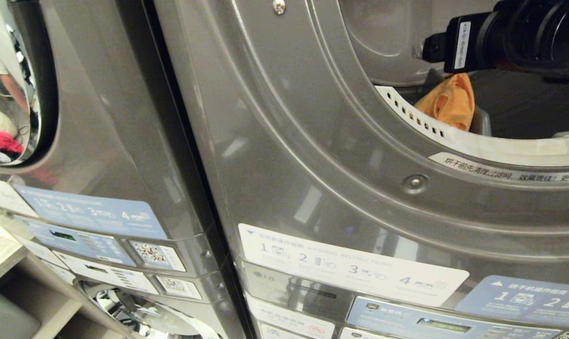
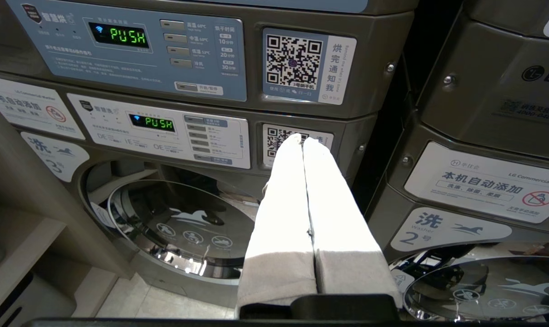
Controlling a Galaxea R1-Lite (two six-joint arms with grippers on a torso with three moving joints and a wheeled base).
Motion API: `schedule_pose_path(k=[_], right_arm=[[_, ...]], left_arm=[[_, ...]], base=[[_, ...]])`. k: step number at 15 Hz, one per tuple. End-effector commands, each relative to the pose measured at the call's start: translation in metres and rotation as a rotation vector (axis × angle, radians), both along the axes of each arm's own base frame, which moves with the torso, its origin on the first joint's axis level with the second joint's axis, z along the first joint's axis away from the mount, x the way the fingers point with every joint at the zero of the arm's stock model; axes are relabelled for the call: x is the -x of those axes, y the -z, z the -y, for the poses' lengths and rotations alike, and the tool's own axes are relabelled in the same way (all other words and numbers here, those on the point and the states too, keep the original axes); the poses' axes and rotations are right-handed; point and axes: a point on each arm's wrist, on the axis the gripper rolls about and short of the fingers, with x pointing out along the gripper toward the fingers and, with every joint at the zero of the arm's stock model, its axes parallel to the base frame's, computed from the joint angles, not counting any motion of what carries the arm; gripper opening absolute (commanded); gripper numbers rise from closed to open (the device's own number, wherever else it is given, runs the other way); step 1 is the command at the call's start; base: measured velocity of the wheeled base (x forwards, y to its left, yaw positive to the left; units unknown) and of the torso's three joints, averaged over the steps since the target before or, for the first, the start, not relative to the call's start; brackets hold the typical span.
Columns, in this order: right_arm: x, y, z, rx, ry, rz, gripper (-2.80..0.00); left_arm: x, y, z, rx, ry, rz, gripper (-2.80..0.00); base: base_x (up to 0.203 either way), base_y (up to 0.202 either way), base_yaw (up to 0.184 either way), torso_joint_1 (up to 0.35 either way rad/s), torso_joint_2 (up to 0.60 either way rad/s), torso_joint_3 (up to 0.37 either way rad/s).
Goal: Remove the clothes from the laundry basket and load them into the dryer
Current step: Put the clothes in the dryer
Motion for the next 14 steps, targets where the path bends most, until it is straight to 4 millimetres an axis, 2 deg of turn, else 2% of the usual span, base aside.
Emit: schedule_pose_path(k=[1,3,7,8,9,11,14], right_arm=[[0.001,-0.005,0.000,0.009,0.001,0.014,0.00],[0.016,-0.009,-0.001,0.038,-0.036,0.026,0.00],[0.061,-0.030,-0.006,0.042,-0.135,0.100,0.00],[0.070,-0.032,-0.009,0.035,-0.150,0.110,-1.13],[0.080,-0.034,-0.010,0.025,-0.166,0.119,-2.80],[0.097,-0.032,-0.008,0.023,-0.212,0.121,-2.80],[0.102,-0.014,-0.004,0.057,-0.238,0.077,-2.80]], left_arm=[[0.000,0.000,0.000,0.000,0.000,-0.001,-2.80],[0.000,0.000,0.000,0.000,0.000,-0.001,-2.80],[0.000,0.000,0.000,0.000,0.000,-0.001,-2.80],[0.000,0.000,0.000,0.000,0.000,-0.001,-2.80],[0.000,0.000,0.000,0.000,0.000,-0.001,-2.80],[0.000,0.000,0.000,0.000,0.000,-0.001,-2.80],[0.000,0.000,0.000,0.000,0.000,-0.001,-2.80]], base=[[0.000,0.000,0.000,0.000,0.00,0.000],[0.000,0.000,0.000,0.000,0.00,0.000],[0.000,0.000,0.000,0.000,0.00,0.000],[0.000,0.000,0.000,0.000,0.00,0.000],[0.000,0.000,0.000,0.000,0.00,0.000],[0.000,0.000,0.000,0.000,0.00,0.000],[0.000,0.000,0.000,0.000,0.00,0.000]])
